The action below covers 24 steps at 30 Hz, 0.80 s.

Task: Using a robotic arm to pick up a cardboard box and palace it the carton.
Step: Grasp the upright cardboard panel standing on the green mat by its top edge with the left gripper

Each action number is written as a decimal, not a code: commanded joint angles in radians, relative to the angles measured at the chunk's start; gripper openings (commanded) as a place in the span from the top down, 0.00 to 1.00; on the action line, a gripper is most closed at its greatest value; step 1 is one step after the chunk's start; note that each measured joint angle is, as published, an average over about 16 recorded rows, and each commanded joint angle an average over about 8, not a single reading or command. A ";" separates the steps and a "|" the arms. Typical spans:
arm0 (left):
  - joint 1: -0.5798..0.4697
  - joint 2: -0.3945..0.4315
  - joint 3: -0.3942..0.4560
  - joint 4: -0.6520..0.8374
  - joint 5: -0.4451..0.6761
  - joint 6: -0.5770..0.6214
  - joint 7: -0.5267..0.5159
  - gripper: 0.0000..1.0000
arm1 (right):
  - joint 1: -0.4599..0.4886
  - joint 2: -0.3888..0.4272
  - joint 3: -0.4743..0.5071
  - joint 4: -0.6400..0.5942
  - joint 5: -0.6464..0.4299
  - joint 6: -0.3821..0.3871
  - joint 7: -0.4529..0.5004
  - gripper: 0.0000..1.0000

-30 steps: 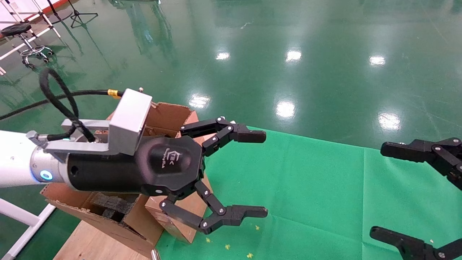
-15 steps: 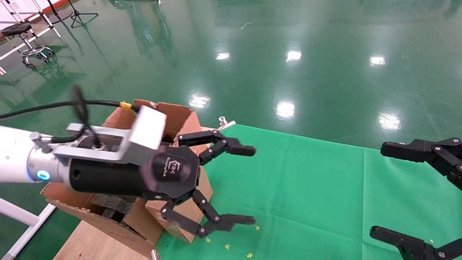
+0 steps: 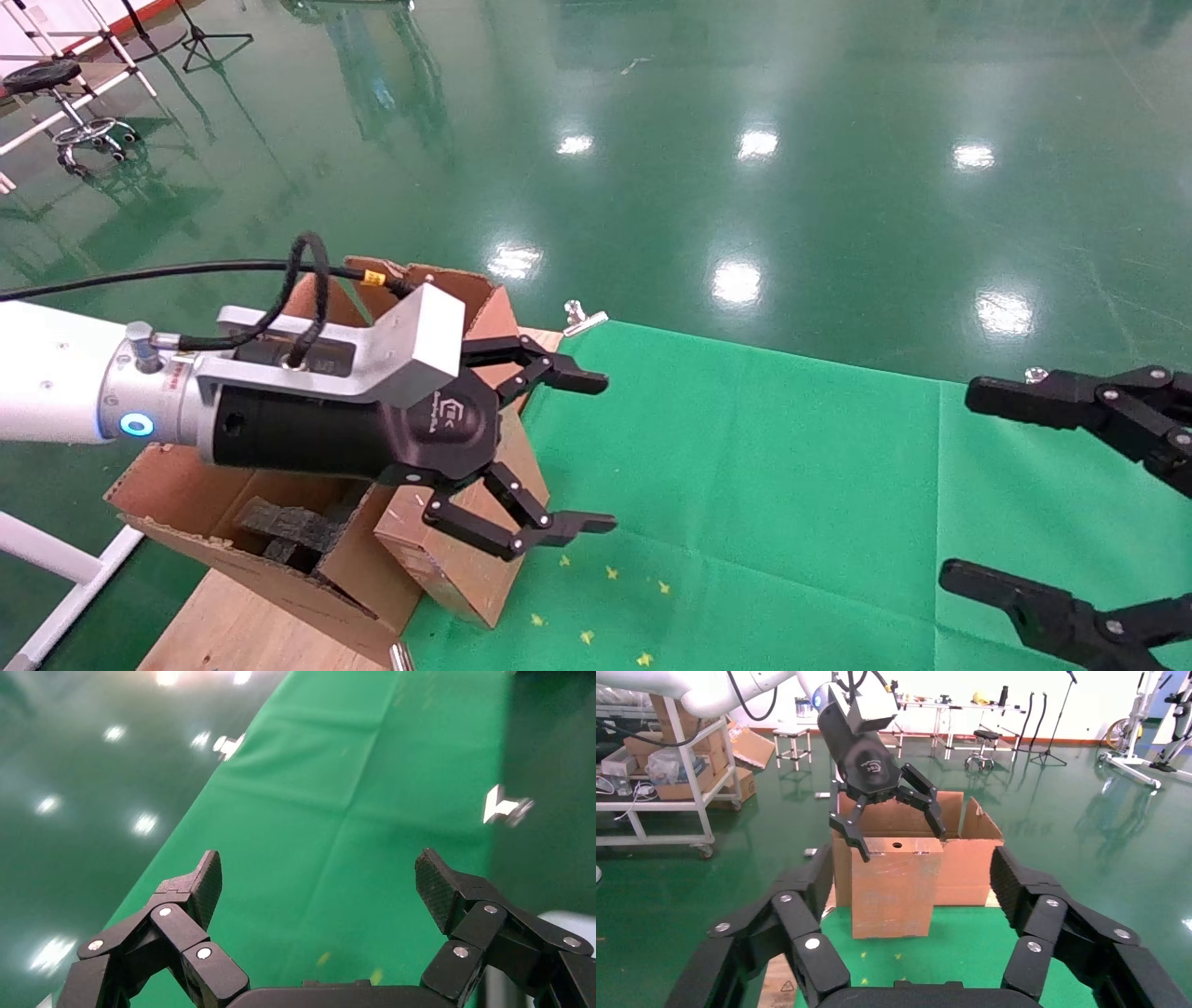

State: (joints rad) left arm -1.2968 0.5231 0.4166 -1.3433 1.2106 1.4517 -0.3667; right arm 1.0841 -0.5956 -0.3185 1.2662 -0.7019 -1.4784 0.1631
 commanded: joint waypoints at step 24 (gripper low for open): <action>-0.188 0.007 0.114 -0.015 0.416 0.016 -0.775 0.00 | 0.000 0.000 -0.001 0.000 0.000 0.000 0.000 1.00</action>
State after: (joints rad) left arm -1.4886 0.5305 0.5349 -1.3580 1.6380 1.4684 -1.1259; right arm 1.0843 -0.5954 -0.3191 1.2660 -0.7016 -1.4782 0.1628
